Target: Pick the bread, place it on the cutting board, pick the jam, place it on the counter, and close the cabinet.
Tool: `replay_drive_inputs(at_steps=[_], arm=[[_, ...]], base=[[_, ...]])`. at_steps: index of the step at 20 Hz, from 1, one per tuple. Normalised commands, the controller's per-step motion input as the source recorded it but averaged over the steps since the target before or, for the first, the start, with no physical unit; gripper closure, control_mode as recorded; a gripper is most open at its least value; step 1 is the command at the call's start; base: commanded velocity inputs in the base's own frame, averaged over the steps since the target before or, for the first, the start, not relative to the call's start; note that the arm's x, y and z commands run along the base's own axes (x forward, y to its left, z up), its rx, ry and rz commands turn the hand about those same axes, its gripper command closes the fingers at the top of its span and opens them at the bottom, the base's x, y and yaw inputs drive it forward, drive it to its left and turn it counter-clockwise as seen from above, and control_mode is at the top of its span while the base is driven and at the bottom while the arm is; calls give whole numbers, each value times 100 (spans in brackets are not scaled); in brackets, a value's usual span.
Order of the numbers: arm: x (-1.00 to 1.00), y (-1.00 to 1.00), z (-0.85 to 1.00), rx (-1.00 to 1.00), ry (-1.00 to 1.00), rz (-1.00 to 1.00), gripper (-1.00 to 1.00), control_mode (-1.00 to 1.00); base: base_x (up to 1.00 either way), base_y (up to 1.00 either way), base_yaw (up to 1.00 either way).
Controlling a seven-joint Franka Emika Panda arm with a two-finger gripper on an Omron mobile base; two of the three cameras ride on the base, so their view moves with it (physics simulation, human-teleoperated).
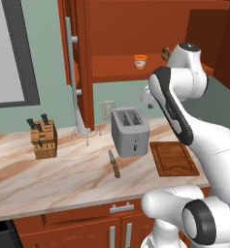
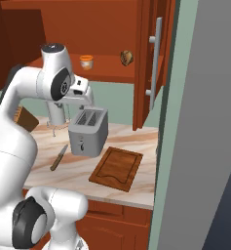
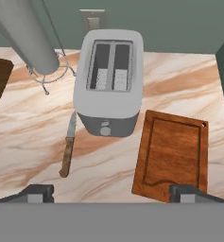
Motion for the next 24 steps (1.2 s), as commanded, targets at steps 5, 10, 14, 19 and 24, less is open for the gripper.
replay_drive_inputs(at_steps=[5, 10, 14, 19, 24], arm=[[-5, 0, 29, 0, -13, 0, -100, -100], [-1, 0, 19, 0, -15, 0, -100, -100], [0, 0, 19, 0, -19, 0, -100, -100], [-2, 0, 21, 0, -20, 0, -100, -100], [-1, 0, 17, 0, -13, 0, -100, -100]], base=[[0, 0, 0], [0, 0, 0], [0, 0, 0], [0, 0, 0], [0, 0, 0]])
